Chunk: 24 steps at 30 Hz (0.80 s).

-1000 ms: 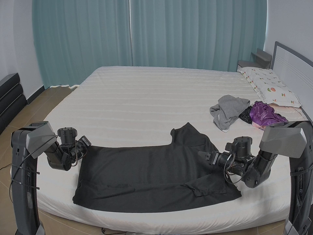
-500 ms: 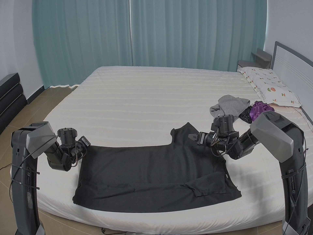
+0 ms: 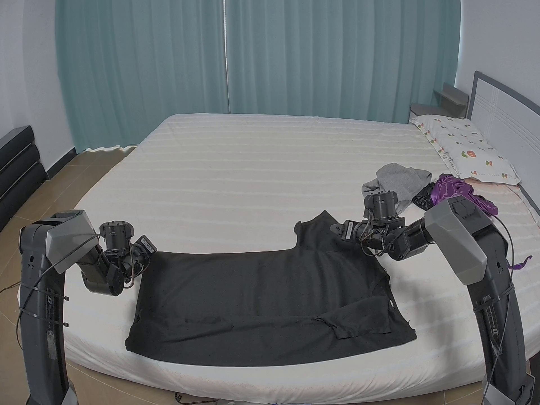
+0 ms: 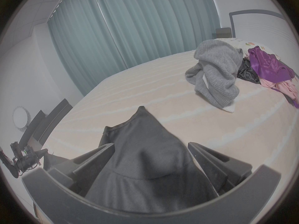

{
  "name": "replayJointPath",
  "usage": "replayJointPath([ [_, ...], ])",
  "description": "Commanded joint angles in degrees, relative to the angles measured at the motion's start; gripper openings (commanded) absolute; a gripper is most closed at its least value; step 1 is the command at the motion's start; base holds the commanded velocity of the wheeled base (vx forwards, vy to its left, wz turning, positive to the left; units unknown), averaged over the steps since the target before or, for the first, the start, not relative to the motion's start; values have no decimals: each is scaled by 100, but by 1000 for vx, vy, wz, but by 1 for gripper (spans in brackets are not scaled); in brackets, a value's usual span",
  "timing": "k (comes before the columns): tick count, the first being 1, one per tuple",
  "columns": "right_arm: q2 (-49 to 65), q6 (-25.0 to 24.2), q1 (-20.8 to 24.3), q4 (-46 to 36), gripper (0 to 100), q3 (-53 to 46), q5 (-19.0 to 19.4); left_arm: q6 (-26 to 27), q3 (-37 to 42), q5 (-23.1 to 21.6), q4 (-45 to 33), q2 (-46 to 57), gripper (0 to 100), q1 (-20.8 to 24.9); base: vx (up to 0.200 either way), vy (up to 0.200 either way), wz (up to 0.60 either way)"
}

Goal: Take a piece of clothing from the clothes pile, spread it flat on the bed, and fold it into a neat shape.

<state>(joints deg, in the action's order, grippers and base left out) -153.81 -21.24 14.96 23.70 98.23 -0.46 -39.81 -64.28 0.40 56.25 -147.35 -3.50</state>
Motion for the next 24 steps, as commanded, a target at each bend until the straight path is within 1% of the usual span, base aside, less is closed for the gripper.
replayJointPath([
  [1, -264, -21, -107, -50, 100, 363, -15, 0, 3, 4, -9, -4, 0, -2, 0, 0, 0],
  [5, -378, -100, -151, -208, 100, 548, -15, 0, 12, 4, 0, 4, 0, -2, 0, 0, 0],
  [8, -413, -170, -151, -199, 100, 557, -15, 0, 12, 4, 0, -4, 0, -2, 0, 0, 0],
  [17, -466, -179, -151, -208, 100, 583, -15, 0, 12, 4, -9, -4, 0, -2, 0, 0, 0],
  [24, -510, -311, -160, -208, 100, 662, -24, 9, 3, 13, -9, -4, 0, -2, 0, 0, 0],
])
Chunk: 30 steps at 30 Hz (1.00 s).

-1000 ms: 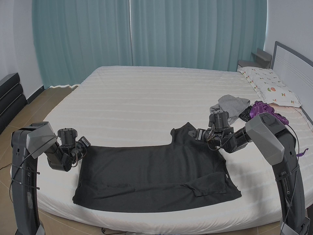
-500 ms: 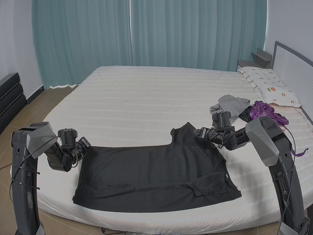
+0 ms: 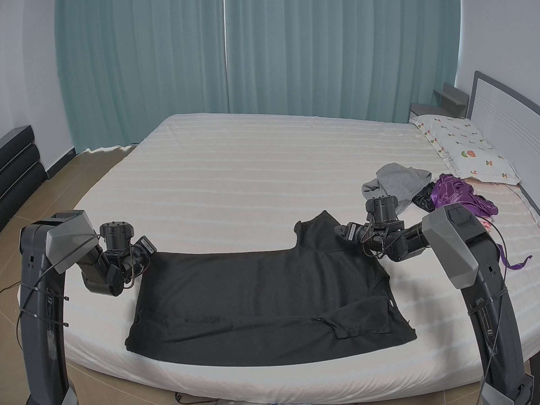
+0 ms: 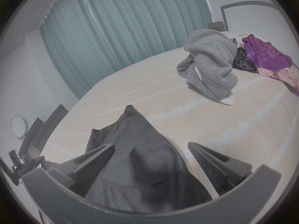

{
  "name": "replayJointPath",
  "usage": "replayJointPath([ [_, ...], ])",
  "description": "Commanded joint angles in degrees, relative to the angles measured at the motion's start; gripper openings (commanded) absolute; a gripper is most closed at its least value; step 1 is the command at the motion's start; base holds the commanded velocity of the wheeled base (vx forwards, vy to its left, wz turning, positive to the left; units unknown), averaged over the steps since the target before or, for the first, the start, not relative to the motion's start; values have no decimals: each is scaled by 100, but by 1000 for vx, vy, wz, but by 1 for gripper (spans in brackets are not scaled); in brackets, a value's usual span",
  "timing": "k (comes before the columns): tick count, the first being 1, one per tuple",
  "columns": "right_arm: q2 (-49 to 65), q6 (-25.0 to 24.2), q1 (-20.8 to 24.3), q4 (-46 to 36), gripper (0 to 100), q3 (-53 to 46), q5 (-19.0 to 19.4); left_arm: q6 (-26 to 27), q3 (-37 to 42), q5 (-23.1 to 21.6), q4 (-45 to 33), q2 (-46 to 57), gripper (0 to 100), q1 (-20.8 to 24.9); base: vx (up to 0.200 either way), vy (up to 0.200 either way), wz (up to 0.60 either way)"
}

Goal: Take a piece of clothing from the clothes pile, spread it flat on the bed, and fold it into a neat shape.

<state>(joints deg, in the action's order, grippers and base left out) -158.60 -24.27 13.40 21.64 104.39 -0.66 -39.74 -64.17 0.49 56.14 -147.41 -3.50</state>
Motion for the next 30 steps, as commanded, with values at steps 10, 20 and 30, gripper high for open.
replayJointPath([
  [10, -242, -113, -57, -11, 0, 170, -57, 10, -8, 4, 2, 2, 0, -2, 0, 0, 0],
  [20, -224, -280, -118, -19, 0, 205, -66, 19, -8, 4, -6, 2, 0, -2, 0, 0, 0],
  [30, 321, -728, -153, 33, 0, -296, -286, -34, 238, 83, -6, 265, 0, -2, 0, 0, 0],
])
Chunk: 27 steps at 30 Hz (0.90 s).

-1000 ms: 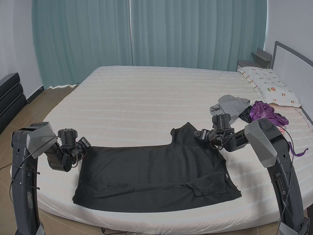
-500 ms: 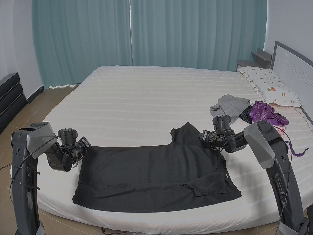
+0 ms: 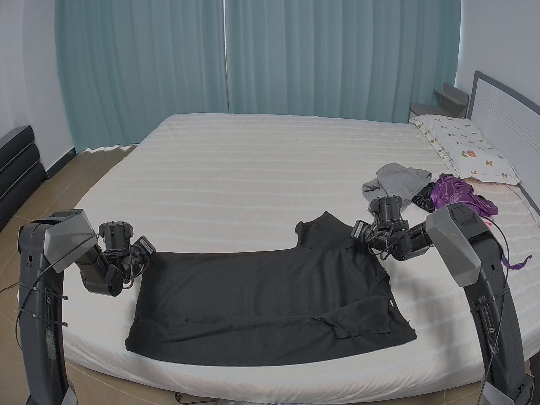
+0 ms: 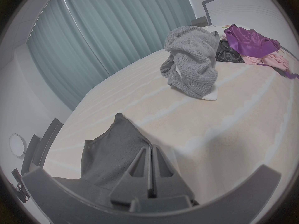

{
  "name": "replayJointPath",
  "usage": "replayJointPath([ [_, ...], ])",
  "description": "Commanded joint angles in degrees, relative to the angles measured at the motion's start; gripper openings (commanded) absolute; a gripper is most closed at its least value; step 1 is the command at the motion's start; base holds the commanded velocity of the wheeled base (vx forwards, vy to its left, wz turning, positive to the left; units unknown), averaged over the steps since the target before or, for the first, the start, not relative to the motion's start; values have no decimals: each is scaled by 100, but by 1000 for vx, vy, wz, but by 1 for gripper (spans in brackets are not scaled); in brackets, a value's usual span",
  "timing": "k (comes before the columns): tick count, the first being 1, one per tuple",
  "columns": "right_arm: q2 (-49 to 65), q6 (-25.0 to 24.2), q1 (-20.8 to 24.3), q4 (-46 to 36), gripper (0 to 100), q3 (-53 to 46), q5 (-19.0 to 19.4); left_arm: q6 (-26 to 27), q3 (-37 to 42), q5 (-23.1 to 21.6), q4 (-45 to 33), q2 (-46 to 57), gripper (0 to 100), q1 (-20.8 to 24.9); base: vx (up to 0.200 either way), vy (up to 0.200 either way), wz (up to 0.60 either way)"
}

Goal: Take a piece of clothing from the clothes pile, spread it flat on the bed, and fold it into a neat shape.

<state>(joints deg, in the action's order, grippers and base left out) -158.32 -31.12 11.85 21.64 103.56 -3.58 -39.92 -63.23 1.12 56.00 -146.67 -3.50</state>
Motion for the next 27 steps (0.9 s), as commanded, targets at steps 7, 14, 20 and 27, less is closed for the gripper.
replayJointPath([
  [7, 583, -201, 2, 104, 0, -662, 42, -42, 276, 55, 16, 437, 0, -10, 0, 0, 0],
  [14, 891, -439, 2, 543, 0, -1075, 51, -130, 426, 81, 25, 613, 0, -46, 0, 0, 0],
  [20, 1075, -456, -60, 561, 0, -1259, 51, -130, 514, 72, 25, 683, 0, -46, 0, 0, 0],
  [27, 1277, -439, -69, 587, 0, -1699, 104, -130, 584, 81, 33, 771, 0, -46, 0, 0, 0],
])
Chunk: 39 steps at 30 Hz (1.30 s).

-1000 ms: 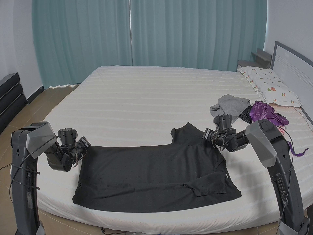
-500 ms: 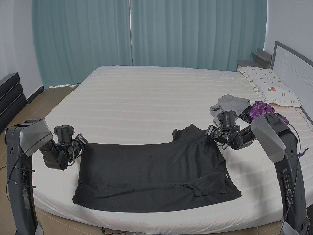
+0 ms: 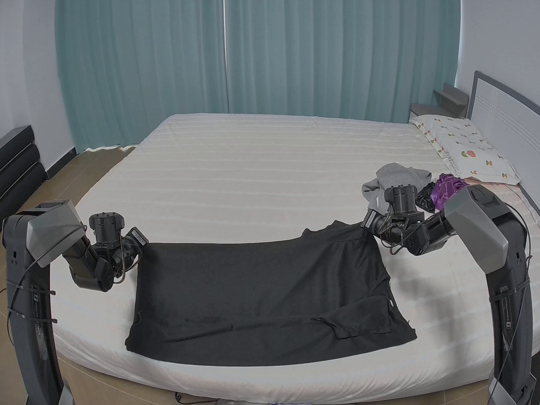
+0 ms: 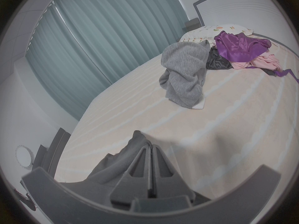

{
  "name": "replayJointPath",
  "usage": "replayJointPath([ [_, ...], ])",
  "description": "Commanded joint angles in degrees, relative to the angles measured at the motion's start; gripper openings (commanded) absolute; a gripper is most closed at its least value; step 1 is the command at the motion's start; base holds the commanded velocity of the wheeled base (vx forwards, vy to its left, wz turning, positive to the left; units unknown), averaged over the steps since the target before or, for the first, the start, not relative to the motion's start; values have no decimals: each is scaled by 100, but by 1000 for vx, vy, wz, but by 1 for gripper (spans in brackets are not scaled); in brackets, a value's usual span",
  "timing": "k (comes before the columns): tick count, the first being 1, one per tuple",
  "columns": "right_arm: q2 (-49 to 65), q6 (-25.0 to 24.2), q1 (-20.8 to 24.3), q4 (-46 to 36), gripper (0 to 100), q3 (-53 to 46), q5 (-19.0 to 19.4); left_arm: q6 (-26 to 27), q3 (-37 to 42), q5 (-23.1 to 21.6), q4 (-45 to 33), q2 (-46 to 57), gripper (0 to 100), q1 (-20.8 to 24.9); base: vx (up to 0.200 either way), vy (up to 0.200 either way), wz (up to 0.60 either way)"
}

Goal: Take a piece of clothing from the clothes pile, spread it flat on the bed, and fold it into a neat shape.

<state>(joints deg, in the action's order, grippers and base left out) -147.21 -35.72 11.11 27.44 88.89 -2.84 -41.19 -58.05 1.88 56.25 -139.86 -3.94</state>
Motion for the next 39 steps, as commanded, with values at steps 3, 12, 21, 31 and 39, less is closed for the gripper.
replayJointPath([
  [3, 193, 12, -12, 130, 0, -285, 47, -3, 207, -3, 106, 179, 0, -2, 0, 0, 0],
  [12, 580, 39, -100, 314, 0, -935, 310, 41, 637, -3, 440, 293, 0, 33, 0, 0, 0],
  [21, 712, 74, -73, 297, 0, -1489, 495, 50, 1288, -12, 906, 477, 0, 51, 0, 0, 0],
  [31, 1265, 65, -135, 306, 0, -2157, 644, 59, 2105, -21, 1389, 820, 0, -2, 0, 0, 0],
  [39, 1511, 100, -153, 376, 0, -2948, 715, 76, 3001, -82, 1934, 873, 0, 16, 0, 0, 0],
])
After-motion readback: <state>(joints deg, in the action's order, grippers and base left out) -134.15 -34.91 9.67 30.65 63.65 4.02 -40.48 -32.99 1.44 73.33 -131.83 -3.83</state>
